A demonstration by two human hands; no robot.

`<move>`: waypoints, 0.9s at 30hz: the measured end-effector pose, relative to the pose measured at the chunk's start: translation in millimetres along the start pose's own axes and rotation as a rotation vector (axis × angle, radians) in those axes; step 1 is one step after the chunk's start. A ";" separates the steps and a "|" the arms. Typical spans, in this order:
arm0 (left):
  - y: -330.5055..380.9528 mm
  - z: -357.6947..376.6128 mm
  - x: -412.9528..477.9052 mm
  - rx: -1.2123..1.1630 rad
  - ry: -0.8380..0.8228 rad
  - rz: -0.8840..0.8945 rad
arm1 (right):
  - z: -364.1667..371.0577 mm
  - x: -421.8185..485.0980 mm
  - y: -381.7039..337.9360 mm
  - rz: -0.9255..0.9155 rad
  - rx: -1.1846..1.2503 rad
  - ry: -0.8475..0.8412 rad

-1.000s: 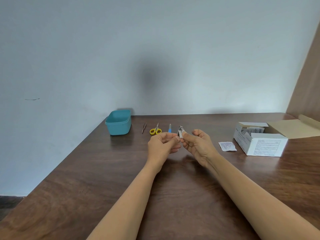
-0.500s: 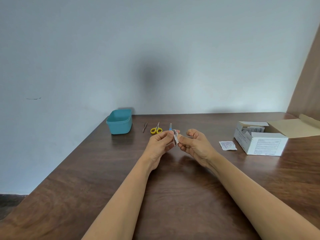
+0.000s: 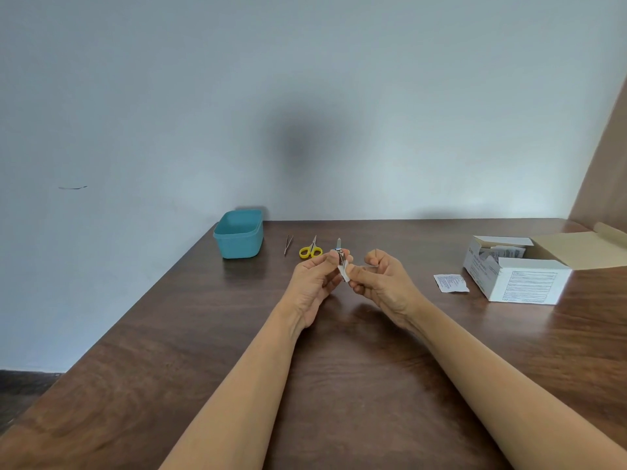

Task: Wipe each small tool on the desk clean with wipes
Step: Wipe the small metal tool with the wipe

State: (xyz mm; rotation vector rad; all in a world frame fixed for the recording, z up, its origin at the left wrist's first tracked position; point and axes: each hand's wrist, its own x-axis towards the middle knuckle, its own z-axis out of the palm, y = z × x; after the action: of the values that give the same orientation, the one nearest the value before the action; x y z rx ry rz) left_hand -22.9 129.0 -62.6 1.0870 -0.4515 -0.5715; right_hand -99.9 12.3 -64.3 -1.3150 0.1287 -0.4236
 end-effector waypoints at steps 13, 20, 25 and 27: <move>3.4 -8.2 5.4 -0.252 0.087 -0.072 | 3.9 -2.9 13.3 -0.040 -0.129 -0.045; 9.2 -8.3 1.5 -0.309 0.124 -0.107 | 2.3 -2.4 10.3 0.006 0.085 0.040; 12.1 -11.6 0.2 -0.338 0.112 -0.143 | 2.5 -0.5 9.3 0.035 0.192 0.121; 12.5 -12.7 0.0 -0.347 0.108 -0.150 | 4.0 1.1 9.4 0.040 0.209 0.141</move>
State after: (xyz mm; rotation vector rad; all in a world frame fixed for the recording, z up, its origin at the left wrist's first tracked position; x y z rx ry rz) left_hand -12.7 142.1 -56.3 0.8170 -0.1672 -0.6912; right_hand -95.4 17.3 -72.1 -1.0751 0.2221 -0.4819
